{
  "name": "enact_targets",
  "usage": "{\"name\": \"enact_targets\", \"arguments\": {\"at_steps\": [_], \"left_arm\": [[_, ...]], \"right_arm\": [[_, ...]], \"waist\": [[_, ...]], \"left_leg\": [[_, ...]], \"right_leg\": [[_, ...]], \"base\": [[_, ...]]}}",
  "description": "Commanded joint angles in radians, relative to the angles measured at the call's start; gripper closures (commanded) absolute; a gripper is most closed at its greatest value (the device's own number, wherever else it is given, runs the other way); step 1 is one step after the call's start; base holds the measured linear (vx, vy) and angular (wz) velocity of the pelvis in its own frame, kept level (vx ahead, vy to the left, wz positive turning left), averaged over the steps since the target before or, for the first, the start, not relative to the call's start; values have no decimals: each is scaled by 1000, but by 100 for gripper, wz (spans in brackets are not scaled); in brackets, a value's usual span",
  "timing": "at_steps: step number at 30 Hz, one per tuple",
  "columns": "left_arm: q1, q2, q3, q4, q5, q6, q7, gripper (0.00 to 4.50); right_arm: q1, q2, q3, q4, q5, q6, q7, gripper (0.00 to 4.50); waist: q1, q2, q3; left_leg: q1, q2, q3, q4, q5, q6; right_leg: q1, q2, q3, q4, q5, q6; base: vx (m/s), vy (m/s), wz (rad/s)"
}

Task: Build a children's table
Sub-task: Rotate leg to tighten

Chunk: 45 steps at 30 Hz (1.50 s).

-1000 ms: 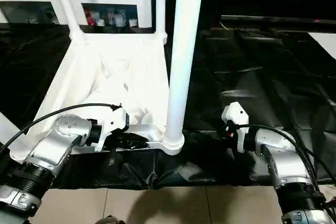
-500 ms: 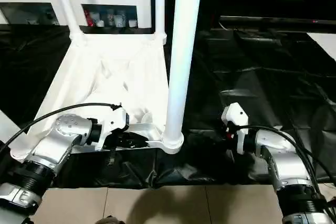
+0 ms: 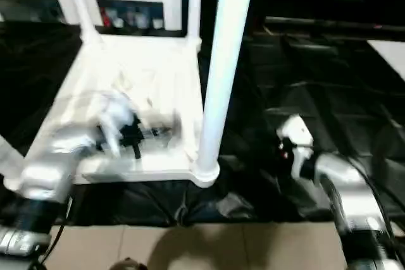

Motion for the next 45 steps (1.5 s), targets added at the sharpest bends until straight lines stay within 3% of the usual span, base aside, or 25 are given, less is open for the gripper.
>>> {"name": "enact_targets", "arguments": {"at_steps": [1, 5, 11, 14, 16, 17, 19, 20, 21, 22, 23, 25, 26, 27, 29, 30, 31, 33, 34, 35, 36, 37, 38, 41, 45], "left_arm": [[41, -38, 74, -46, 56, 42, 219, 288], [165, -91, 143, -146, 110, 226, 371, 254], [389, -139, 138, -252, 162, 54, 459, 252], [420, -149, 110, -284, 209, 15, 520, 252], [437, -155, 103, -310, 236, 4, 564, 252], [440, -155, 98, -322, 245, 6, 573, 252], [452, -152, 83, -339, 253, -2, 574, 252], [460, -152, 78, -340, 254, -18, 573, 252], [468, -155, 73, -337, 256, -38, 575, 252], [477, -161, 66, -334, 248, -66, 568, 252], [483, -163, 57, -336, 240, -57, 565, 252], [491, -166, 61, -341, 227, -32, 578, 252], [496, -171, 64, -345, 219, -45, 588, 252], [502, -171, 67, -352, 215, -40, 594, 252], [524, -172, 65, -373, 195, -53, 586, 252], [553, -164, 65, -399, 193, -75, 583, 252], [561, -166, 68, -407, 186, -81, 584, 252], [578, -173, 83, -422, 169, -96, 587, 252], [586, -180, 98, -426, 161, -102, 597, 234], [606, -192, 125, -435, 152, -120, 617, 234], [625, -196, 140, -441, 155, -137, 630, 234], [625, -196, 140, -441, 155, -137, 630, 220], [648, -196, 143, -448, 156, -159, 633, 206], [703, -214, 149, -464, 132, -198, 645, 193], [784, -235, 146, -485, 113, -270, 646, 162]], "right_arm": [[2, 37, -38, -36, -49, 41, -157, 93], [19, 185, -105, -83, -60, 35, -397, 75], [174, 322, -27, -243, -27, -47, -420, 20], [192, 332, 9, -259, -56, -53, -440, 14], [193, 325, 48, -258, -112, -81, -459, 14], [192, 328, 47, -258, -122, -76, -467, 14], [198, 338, 41, -268, -127, -86, -476, 14], [205, 342, 37, -277, -123, -87, -477, 14], [213, 342, 34, -282, -112, -89, -477, 14], [224, 349, 13, -290, -70, -69, -474, 14], [231, 350, -4, -295, -41, -55, -475, 14], [235, 330, 0, -307, -41, -55, -466, 14], [236, 319, 5, -312, -43, -59, -453, 14], [237, 312, 11, -315, -43, -58, -439, 14], [238, 295, 16, -312, -56, -62, -421, 14], [240, 287, 13, -322, -50, -51, -410, 14], [242, 284, 11, -327, -40, -48, -409, 14], [247, 287, 5, -336, -18, -37, -409, 14], [254, 287, 9, -345, -13, -35, -403, 12], [271, 282, 21, -363, -10, -32, -394, 12], [287, 278, 29, -377, 0, -26, -382, 12], [287, 278, 29, -377, 0, -26, -382, 12], [303, 270, 37, -388, 1, -29, -371, 12], [327, 249, 36, -392, 0, -30, -354, 2], [350, 228, 21, -416, 45, -36, -297, 0]], "waist": [[-7, -11, -56], [-17, -5, -51], [-18, 3, -53], [-19, 8, -41], [-34, 21, -37], [-31, 8, -30], [-50, 50, -39], [-81, 59, -43], [-92, 59, -42], [-105, 52, -40], [-102, 49, -37], [-84, 7, -43], [-40, -31, -46], [-12, -34, -37], [7, -35, -36], [17, -31, -39], [19, -31, -33], [32, -17, -26], [38, -10, -29], [35, 12, -31], [18, 27, -42], [7, 41, -45], [-4, 44, -46], [-6, 11, -30], [-20, 13, -18]], "left_leg": [[6, 40, -19, -54, -113, 57], [12, 39, -22, -61, -163, 20], [12, 50, -26, -67, -177, 36], [12, 51, -28, -78, -265, 7], [32, 69, -47, -93, -361, -54], [-24, 48, -88, -113, -390, -21], [2, 102, -171, -139, -549, 23], [13, 127, -242, -151, -500, 107], [15, 126, -270, -153, -455, 160], [47, 175, -233, -139, -323, 248], [33, 163, -207, -143, -299, 269], [-12, 3, -84, -21, -256, 273], [-43, -77, -43, 124, -137, 181], [-64, -57, -55, 83, -30, 101], [-65, -39, -89, 72, -85, 118], [-70, -28, -115, 95, -113, 130], [-72, -27, -124, 99, -108, 130], [-47, -45, -110, 62, -12, 124], [-39, -40, -105, 42, 5, 135], [-13, 6, -108, -17, 7, 152], [31, 109, -141, -53, -94, 174], [36, 156, -165, -74, -153, 180], [37, 164, -156, -89, -230, 178], [9, 62, -82, -73, -307, 70], [29, 70, -84, -87, -442, -5]], "right_leg": [[53, -83, 47, -79, -109, -182], [45, -82, 48, -93, -237, -129], [39, -75, 53, -89, -109, -128], [37, -77, 55, -99, -203, -105], [32, -45, 35, -106, -236, -83], [71, -56, -6, -81, -216, -92], [64, -41, -35, -59, -171, -125], [56, -18, -45, -3, -114, -202], [50, -12, -46, 18, -129, -227], [13, -33, -3, 47, -89, -259], [19, -40, 4, 40, -65, -277], [41, -79, 51, -84, -7, -408], [85, -118, 64, -129, -148, -264], [97, -131, 90, -122, -255, -6], [112, -178, 137, -113, -283, 236], [114, -230, 163, -120, -269, 228], [114, -234, 158, -124, -255, 197], [100, -158, 92, -139, -255, 50], [97, -137, 86, -139, -251, 22], [82, -88, 46, -125, -229, -14], [61, -65, 28, -89, -175, -41], [66, -73, 25, -56, -123, -65], [60, -86, 29, -29, -41, -96], [82, -137, 58, -95, -132, -131], [70, -122, 51, -133, -465, -68]], "base": [[0, 0, 0], [0, 0, 0], [0, 0, 0], [0, 0, 0], [0, 0, 0], [-21, -17, 22], [-1, -37, 38], [34, -36, 34], [41, -89, 57], [37, -148, 49], [37, -148, 49], [48, -215, 29], [35, -304, 14], [18, -183, 0], [-8, -138, -1], [-2, -111, 1], [-4, -71, -6], [0, 0, 0], [0, 0, 0], [11, 68, 14], [11, 68, 14], [19, 93, 13], [13, 82, 13], [8, 75, 7], [-23, 62, -4]]}}
